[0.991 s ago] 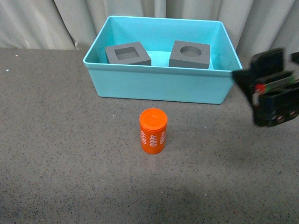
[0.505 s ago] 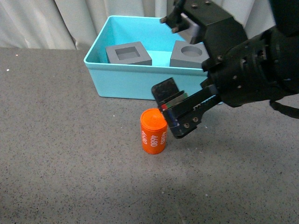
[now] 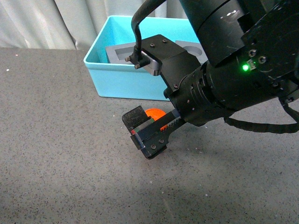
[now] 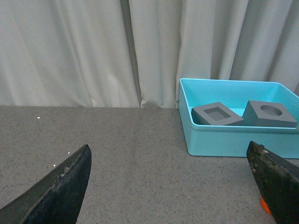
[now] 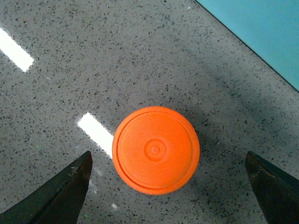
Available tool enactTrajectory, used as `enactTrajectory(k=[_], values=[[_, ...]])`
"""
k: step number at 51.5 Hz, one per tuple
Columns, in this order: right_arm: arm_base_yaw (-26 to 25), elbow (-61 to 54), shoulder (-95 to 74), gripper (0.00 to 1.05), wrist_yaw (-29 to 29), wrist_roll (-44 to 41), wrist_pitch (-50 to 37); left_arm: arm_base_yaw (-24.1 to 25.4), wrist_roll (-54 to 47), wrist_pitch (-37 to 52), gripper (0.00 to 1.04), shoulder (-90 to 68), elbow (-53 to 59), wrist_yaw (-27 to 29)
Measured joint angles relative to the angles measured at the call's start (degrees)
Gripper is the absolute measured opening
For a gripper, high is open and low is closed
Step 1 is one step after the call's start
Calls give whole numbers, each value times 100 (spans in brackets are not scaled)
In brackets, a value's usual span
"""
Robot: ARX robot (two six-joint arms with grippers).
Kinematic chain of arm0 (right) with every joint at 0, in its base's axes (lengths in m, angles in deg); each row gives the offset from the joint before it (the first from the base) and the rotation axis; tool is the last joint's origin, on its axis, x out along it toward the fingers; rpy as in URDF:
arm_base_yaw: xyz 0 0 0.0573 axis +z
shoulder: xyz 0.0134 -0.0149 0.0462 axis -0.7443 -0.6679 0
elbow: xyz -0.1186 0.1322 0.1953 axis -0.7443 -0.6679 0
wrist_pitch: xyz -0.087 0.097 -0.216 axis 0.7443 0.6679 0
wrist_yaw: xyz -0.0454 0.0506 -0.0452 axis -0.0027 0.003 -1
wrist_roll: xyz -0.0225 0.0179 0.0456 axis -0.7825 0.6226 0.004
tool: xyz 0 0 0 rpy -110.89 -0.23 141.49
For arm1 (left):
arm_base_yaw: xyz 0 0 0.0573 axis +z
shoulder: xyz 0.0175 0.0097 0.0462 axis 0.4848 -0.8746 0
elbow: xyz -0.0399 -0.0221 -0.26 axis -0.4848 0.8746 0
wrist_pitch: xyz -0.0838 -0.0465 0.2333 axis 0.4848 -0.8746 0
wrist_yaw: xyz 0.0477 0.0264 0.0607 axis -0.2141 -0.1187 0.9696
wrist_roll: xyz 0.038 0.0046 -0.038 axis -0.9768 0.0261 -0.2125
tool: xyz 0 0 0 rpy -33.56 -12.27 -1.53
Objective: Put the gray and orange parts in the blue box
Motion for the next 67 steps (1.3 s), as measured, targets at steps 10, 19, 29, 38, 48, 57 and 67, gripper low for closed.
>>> enactTrajectory(k=[10,19,29,38,48,57,67], values=[[118,269,-341,95,-122,101,103,0,0,0,98,0,0,0],[232,461,-667,92,-181,302,146,0,0,0,98,0,0,0],[262,551,-787,66,-326,382,199,0,0,0,98,0,0,0],[254,566,-817,47,-431,435,199,0,0,0,98,0,0,0],[227,446,-693,45,-428,439,146,0,2,0,98,0,0,0],[98,186,-35,45,-304,455,87,0,0,0,98,0,0,0],[-466,365,1163,45,-26,538,7,0,0,0,98,0,0,0]])
